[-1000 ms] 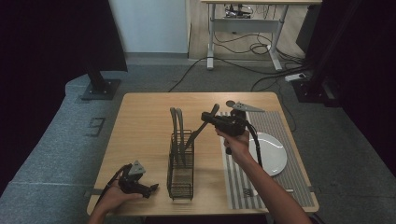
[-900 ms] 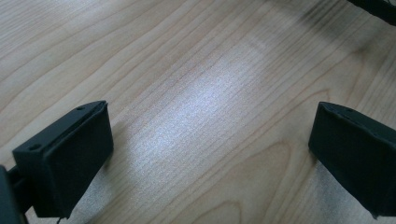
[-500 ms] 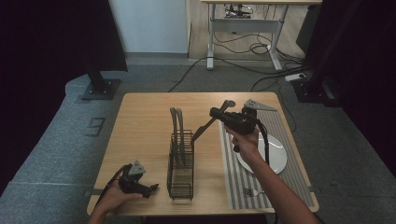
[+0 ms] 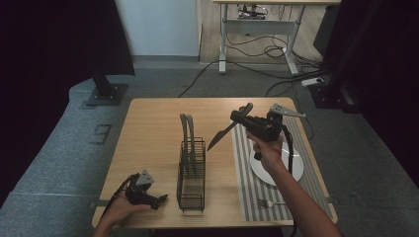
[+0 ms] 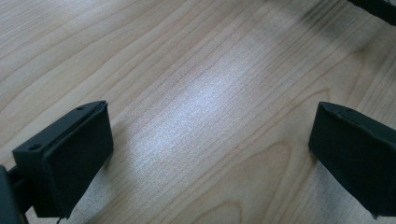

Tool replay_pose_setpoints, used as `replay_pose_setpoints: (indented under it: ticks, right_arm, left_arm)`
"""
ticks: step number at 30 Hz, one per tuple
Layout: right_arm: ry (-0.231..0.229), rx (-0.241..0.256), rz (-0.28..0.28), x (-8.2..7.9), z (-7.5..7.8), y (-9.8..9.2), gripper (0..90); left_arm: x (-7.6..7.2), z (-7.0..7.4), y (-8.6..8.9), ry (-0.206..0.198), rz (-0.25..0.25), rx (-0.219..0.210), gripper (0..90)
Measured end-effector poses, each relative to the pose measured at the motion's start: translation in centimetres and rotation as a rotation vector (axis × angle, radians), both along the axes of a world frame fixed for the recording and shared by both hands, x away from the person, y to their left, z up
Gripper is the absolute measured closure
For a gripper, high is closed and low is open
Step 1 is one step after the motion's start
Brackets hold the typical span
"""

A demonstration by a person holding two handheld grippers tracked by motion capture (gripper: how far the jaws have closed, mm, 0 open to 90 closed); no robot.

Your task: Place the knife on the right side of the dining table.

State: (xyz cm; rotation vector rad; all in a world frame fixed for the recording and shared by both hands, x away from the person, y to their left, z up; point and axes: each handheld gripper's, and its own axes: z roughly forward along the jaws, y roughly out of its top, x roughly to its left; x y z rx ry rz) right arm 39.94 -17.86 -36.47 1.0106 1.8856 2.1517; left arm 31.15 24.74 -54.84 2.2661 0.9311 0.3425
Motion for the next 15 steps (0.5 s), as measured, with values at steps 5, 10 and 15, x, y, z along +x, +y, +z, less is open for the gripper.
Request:
replay_pose_setpoints:
  ticks: [5,10,15]
  right_arm:
    - [0.013,-0.002,-0.012,0.2,-0.6,-0.5,82.7]
    - [0.035,-0.01,-0.027,0.5,-1.7,-0.7,82.6]
    - [0.047,-0.03,-0.04,1.0,-2.4,-0.7,82.6]
  left_arm:
    - [0.0,0.0,0.0,0.0,0.0,0.0,0.0]
    - [0.0,0.0,0.0,0.0,0.0,0.0,0.0]
    - [0.0,0.0,0.0,0.0,0.0,0.0,0.0]
